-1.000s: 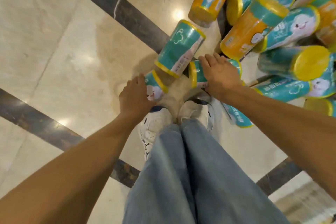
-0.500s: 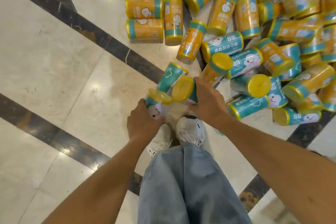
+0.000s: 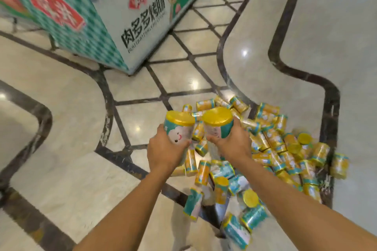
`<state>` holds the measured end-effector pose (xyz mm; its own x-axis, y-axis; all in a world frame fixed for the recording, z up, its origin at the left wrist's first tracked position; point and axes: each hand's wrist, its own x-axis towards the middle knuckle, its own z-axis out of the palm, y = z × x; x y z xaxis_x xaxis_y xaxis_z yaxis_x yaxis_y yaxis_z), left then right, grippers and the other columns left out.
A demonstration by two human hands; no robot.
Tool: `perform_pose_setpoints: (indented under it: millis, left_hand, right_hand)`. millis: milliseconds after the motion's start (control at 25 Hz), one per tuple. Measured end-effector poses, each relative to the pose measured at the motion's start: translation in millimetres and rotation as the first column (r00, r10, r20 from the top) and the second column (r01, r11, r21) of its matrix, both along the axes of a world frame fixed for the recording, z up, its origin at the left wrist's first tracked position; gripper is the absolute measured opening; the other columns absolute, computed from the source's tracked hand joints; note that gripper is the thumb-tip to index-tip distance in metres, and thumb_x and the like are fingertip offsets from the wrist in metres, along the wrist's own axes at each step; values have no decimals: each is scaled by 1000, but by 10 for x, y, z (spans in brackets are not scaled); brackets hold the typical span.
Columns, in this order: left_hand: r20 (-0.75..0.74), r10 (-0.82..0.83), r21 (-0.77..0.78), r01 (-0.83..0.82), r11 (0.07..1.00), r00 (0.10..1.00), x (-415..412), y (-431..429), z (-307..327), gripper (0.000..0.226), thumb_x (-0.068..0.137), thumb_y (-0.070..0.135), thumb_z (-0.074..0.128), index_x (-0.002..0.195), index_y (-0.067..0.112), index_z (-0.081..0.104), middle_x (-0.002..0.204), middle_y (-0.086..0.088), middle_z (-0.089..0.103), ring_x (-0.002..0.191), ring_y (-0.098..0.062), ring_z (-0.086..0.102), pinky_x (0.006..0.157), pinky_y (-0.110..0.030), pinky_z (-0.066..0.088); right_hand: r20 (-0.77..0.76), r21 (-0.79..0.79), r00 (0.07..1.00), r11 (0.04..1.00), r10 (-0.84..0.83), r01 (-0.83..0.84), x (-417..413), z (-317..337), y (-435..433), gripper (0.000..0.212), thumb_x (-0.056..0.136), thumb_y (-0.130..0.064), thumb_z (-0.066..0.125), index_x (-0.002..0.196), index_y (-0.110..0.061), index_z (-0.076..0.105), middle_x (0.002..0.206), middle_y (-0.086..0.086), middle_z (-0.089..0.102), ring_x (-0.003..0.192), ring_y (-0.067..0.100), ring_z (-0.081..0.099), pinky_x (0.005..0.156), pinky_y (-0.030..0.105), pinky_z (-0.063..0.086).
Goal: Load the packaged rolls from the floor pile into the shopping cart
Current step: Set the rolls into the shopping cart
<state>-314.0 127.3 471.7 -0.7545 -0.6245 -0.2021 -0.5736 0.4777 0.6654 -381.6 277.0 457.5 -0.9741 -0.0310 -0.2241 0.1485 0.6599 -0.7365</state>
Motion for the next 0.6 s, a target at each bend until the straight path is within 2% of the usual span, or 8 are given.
perform_pose_setpoints:
  millis: [120,360,480,600]
  left_hand:
    - [-108,0,-33,-4,999,994,-363,109,980,61,65,47,80,110,15,57,104,-12,66,100,-35,60,80,-38,48]
    - [-359,-114,-9,118,993,927,-1041,742,2800,56,64,44,81,109,18,61,106,-8,68,100,-29,62,79,-30,46]
    - [-466,-198,13,231,973,862,-1296,1129,3434,58,62,47,80,110,20,60,107,-5,67,99,-26,62,83,-32,50]
    - [-523,-314,2,370,929,792,-1444,1486,3805,55,65,47,79,109,21,59,107,-3,66,97,-23,62,77,-29,47]
  right_hand:
    - [-127,-93,987,992,-98,86,-260,1019,169,73,64,-34,85,125,-13,51,118,12,64,110,32,58,86,36,45]
    - [-291,-213,911,948,-292,236,-745,2780,881,66,67,-36,84,120,-11,54,119,12,64,111,31,58,86,33,45]
    - [-355,-274,844,908,-402,317,-846,3391,1317,70,67,-36,84,124,-11,52,122,11,62,113,31,58,89,36,47]
    - [-402,-286,762,860,-507,422,-783,3791,1729,75,66,-40,84,128,-13,51,125,8,61,115,28,56,92,38,47]
